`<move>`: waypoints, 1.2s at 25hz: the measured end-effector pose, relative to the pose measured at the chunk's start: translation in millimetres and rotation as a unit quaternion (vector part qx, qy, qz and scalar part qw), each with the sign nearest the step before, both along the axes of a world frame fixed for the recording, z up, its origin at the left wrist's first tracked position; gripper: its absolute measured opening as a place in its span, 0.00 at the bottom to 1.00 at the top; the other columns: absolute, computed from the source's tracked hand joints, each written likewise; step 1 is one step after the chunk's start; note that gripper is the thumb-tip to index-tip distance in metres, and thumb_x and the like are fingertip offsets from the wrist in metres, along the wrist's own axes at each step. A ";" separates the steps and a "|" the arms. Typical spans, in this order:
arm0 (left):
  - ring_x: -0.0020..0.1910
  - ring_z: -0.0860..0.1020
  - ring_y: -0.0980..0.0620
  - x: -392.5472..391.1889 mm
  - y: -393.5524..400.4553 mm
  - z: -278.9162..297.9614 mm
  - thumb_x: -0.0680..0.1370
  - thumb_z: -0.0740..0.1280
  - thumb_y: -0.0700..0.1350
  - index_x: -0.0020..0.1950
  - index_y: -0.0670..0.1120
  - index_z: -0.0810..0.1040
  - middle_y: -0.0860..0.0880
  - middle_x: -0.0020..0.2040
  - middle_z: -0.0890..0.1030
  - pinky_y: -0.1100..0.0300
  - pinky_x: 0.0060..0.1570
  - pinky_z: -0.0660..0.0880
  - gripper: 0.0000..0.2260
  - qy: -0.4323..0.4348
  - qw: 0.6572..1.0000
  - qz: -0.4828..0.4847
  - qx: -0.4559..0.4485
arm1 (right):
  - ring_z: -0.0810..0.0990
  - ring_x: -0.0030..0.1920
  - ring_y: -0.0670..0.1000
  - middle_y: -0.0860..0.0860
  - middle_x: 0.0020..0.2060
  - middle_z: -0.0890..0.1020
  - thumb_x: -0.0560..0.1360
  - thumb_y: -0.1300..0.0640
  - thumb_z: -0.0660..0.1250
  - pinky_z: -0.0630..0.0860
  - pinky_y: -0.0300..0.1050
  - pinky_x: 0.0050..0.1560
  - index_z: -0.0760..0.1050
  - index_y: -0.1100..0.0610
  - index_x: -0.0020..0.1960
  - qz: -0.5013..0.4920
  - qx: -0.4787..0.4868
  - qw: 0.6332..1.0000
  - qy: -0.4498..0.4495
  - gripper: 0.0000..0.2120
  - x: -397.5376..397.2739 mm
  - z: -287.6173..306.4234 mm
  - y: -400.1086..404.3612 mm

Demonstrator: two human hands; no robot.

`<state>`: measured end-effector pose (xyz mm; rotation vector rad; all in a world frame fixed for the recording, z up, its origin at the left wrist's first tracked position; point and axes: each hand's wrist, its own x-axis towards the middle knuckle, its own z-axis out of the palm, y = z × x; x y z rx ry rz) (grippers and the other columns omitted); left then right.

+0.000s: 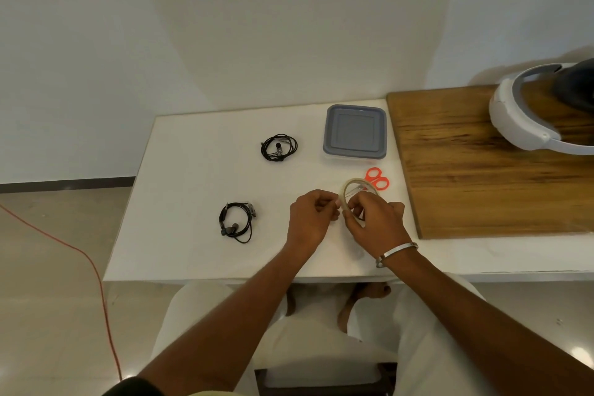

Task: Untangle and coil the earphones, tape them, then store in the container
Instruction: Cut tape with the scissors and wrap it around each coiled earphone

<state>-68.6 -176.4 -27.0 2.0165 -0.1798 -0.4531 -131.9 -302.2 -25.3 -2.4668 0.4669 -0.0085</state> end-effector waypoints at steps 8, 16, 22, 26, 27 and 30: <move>0.43 0.78 0.62 7.9 7.9 14.2 0.76 0.69 0.40 0.49 0.44 0.80 0.53 0.46 0.79 0.77 0.44 0.73 0.03 -0.129 0.991 -0.001 -0.025 | 0.77 0.36 0.49 0.47 0.35 0.77 0.75 0.50 0.65 0.74 0.53 0.54 0.73 0.53 0.49 -0.026 0.072 0.995 -0.056 0.08 6.6 16.2 13.2; 0.44 0.80 0.58 17.4 21.0 26.1 0.79 0.65 0.39 0.49 0.40 0.77 0.48 0.44 0.82 0.72 0.47 0.75 0.02 -0.177 0.980 -0.056 -0.076 | 0.74 0.33 0.44 0.52 0.38 0.80 0.77 0.51 0.64 0.68 0.28 0.37 0.77 0.60 0.52 -0.065 0.152 0.984 -0.069 0.12 21.2 31.6 27.8; 0.43 0.81 0.56 18.6 23.7 27.7 0.77 0.66 0.37 0.50 0.42 0.78 0.49 0.44 0.82 0.70 0.46 0.76 0.03 -0.131 0.988 -0.020 -0.079 | 0.76 0.40 0.49 0.56 0.45 0.83 0.77 0.50 0.62 0.70 0.39 0.46 0.79 0.62 0.53 -0.094 0.172 0.981 -0.011 0.16 28.9 27.3 33.6; 0.42 0.82 0.56 25.6 24.2 28.2 0.78 0.65 0.37 0.53 0.44 0.78 0.49 0.41 0.83 0.63 0.47 0.79 0.06 -0.090 0.992 -0.003 -0.083 | 0.77 0.38 0.50 0.56 0.44 0.83 0.77 0.47 0.61 0.70 0.39 0.45 0.80 0.61 0.51 -0.127 0.187 0.974 0.014 0.18 30.5 20.1 38.5; 0.42 0.82 0.55 26.8 25.0 27.9 0.78 0.65 0.38 0.53 0.45 0.77 0.49 0.40 0.83 0.62 0.46 0.80 0.06 -0.087 0.993 -0.009 -0.080 | 0.77 0.38 0.50 0.56 0.43 0.83 0.77 0.47 0.61 0.70 0.40 0.45 0.80 0.61 0.50 -0.135 0.195 0.971 0.016 0.18 30.9 19.5 39.6; 0.43 0.82 0.54 30.0 25.5 25.2 0.80 0.61 0.35 0.51 0.43 0.78 0.49 0.43 0.82 0.60 0.45 0.81 0.07 -0.075 0.994 -0.034 -0.077 | 0.78 0.38 0.52 0.57 0.41 0.83 0.77 0.47 0.61 0.70 0.40 0.43 0.80 0.61 0.48 -0.146 0.211 0.966 0.015 0.18 32.6 19.7 39.8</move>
